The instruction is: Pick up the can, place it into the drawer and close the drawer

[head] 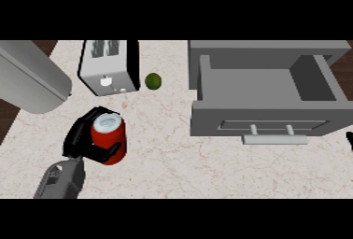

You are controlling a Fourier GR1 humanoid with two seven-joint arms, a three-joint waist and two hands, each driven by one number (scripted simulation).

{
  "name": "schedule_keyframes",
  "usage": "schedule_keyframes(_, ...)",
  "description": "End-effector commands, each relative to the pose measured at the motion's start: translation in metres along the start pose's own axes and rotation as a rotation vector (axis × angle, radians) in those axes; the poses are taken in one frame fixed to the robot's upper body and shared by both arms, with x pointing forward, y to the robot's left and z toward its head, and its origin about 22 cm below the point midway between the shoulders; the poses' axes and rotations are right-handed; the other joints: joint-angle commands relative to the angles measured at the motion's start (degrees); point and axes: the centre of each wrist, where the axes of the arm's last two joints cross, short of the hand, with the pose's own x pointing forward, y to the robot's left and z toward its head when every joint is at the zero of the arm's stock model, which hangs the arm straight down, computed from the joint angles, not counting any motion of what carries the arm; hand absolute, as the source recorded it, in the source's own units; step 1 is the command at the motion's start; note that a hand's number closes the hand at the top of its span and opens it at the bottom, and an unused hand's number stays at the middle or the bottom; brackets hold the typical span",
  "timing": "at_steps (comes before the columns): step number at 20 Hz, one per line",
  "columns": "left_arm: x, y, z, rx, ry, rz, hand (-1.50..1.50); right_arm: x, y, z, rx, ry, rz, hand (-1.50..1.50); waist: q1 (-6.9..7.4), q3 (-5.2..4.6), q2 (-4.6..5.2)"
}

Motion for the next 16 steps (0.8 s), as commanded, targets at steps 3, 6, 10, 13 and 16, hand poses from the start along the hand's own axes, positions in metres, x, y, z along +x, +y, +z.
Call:
schedule_keyframes(3, 0.018, -0.009, -0.011, 0.271, -0.052, 0.003, 1.5, 0.0, -0.006, 0.013, -0.016, 0.009, -0.001, -1.5, -0.35, -0.01, 0.0)
schedule_keyframes(6, 0.039, -0.043, -0.033, 0.221, -0.054, -0.015, 1.5, -0.011, 0.002, 0.01, -0.02, -0.015, -0.008, -1.5, -0.47, -0.02, 0.08)
schedule_keyframes(10, 0.072, -0.055, -0.049, 0.173, -0.106, -0.07, 1.5, 0.008, -0.009, 0.007, 0.004, -0.014, 0.01, -1.5, -0.54, -0.03, 0.1)
schedule_keyframes(13, 0.099, -0.088, -0.062, 0.156, -0.122, -0.074, 1.5, -0.016, -0.003, 0.022, -0.012, -0.007, -0.002, -1.5, -0.89, 0.0, 0.03)
schedule_keyframes(16, 0.136, -0.1, -0.075, 0.137, -0.127, -0.094, 1.5, 0.002, -0.008, 0.014, -0.012, -0.016, -0.001, -1.5, -0.73, -0.01, 0.06)
